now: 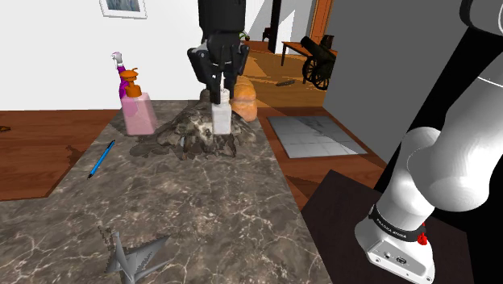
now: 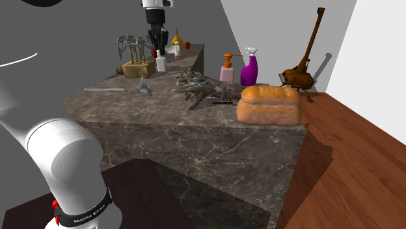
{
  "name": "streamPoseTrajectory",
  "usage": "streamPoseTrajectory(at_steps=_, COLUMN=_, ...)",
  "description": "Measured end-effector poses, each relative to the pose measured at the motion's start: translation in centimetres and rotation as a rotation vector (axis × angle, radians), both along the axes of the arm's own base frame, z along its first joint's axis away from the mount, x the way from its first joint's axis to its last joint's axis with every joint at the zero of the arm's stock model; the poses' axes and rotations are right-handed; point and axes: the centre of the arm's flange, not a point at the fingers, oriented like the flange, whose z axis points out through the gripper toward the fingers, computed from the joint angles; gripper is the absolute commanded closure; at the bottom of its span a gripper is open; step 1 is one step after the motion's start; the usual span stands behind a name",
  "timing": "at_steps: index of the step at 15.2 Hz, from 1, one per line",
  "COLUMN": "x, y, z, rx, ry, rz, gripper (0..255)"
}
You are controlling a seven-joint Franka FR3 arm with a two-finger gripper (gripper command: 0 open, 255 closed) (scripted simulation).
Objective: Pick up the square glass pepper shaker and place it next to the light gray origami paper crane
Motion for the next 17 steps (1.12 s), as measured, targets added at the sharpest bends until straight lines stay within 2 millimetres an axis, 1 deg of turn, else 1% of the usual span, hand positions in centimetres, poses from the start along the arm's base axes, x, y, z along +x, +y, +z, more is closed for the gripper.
streamPoseTrajectory(at_steps=2, x=-1.1, y=2.7, z=0.1, rx=0.000, ry=0.000, rz=0.001, gripper=255)
streamPoseTrajectory(at_steps=6, x=-3.6, y=6.8, z=0.0, rx=0.000, ry=0.000, rz=0.000, gripper=255)
streamPoseTrajectory(at_steps=7, x=-4.3, y=8.5, z=0.0, rx=0.000, ry=0.000, rz=0.002, gripper=255)
streamPoseTrajectory(at_steps=11, x=-7.0, y=12.7, z=-0.1, rx=0.000, ry=0.000, rz=0.001, gripper=255)
streamPoseTrajectory(at_steps=12, x=-7.5, y=13.7, z=-0.1, rx=0.000, ry=0.000, rz=0.001, gripper=255)
streamPoseTrajectory(at_steps=14, x=-7.7, y=14.1, z=-0.7, rx=0.000, ry=0.000, rz=-0.001, gripper=255)
streamPoseTrajectory(at_steps=17, x=-7.8, y=14.3, z=-2.1, rx=0.000, ry=0.000, rz=-0.001, gripper=255)
